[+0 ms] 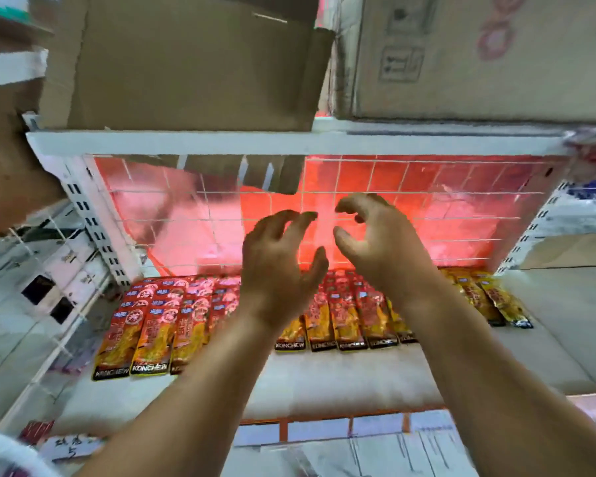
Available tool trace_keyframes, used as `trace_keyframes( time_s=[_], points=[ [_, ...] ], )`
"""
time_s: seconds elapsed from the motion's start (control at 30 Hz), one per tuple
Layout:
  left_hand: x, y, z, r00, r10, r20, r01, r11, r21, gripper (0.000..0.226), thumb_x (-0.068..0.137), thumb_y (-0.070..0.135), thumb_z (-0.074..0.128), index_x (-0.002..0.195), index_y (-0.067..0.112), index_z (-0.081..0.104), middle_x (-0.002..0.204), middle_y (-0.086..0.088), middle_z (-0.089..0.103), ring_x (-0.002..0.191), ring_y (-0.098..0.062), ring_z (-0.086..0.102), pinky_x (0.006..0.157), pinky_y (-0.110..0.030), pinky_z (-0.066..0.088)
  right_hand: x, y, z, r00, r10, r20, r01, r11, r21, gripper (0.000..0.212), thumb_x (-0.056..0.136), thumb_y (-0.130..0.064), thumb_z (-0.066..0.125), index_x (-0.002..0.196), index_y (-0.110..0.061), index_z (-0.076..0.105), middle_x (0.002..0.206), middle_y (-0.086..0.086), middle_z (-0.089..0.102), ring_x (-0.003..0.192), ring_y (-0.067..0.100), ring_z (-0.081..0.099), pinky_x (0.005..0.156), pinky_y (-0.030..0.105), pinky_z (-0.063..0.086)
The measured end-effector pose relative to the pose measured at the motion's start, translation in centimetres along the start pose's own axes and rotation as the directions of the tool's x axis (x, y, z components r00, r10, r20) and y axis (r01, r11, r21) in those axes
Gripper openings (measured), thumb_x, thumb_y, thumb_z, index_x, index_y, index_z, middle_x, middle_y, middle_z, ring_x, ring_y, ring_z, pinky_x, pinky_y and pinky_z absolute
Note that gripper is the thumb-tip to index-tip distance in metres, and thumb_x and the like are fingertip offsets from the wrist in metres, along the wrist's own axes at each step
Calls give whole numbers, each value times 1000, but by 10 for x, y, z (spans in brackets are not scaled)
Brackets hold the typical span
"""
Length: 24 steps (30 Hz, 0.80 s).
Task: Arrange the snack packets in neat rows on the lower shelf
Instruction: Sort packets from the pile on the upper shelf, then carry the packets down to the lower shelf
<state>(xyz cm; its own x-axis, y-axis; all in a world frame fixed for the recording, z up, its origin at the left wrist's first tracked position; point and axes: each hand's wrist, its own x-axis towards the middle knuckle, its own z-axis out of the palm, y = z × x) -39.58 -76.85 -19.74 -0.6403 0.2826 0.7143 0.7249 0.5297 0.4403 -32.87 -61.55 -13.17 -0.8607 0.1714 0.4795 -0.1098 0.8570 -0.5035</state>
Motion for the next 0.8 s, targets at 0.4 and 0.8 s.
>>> trace_keyframes(
  time_s=[0.4, 0.8],
  points=[
    [64, 291, 82, 963, 259, 78, -259, 966, -9, 60, 85, 45, 51, 140, 23, 59, 134, -4, 63, 126, -29, 55, 109, -41, 42, -57, 104, -276, 956, -48, -290, -8, 982, -188, 42, 84, -23, 71, 125, -21, 65, 119, 4, 66, 107, 24, 62, 91, 29, 43],
    [93, 462, 190, 889, 246, 387, -124, 941, -315, 31, 102, 28, 48, 120, 26, 74, 108, 6, 74, 97, -10, 65, 79, -18, 45, -114, 263, -424, 935, 322, -153, -354, 887, -297, 31, 98, -41, 57, 90, -13, 69, 87, 9, 68, 82, 32, 61, 68, 34, 42]
  ],
)
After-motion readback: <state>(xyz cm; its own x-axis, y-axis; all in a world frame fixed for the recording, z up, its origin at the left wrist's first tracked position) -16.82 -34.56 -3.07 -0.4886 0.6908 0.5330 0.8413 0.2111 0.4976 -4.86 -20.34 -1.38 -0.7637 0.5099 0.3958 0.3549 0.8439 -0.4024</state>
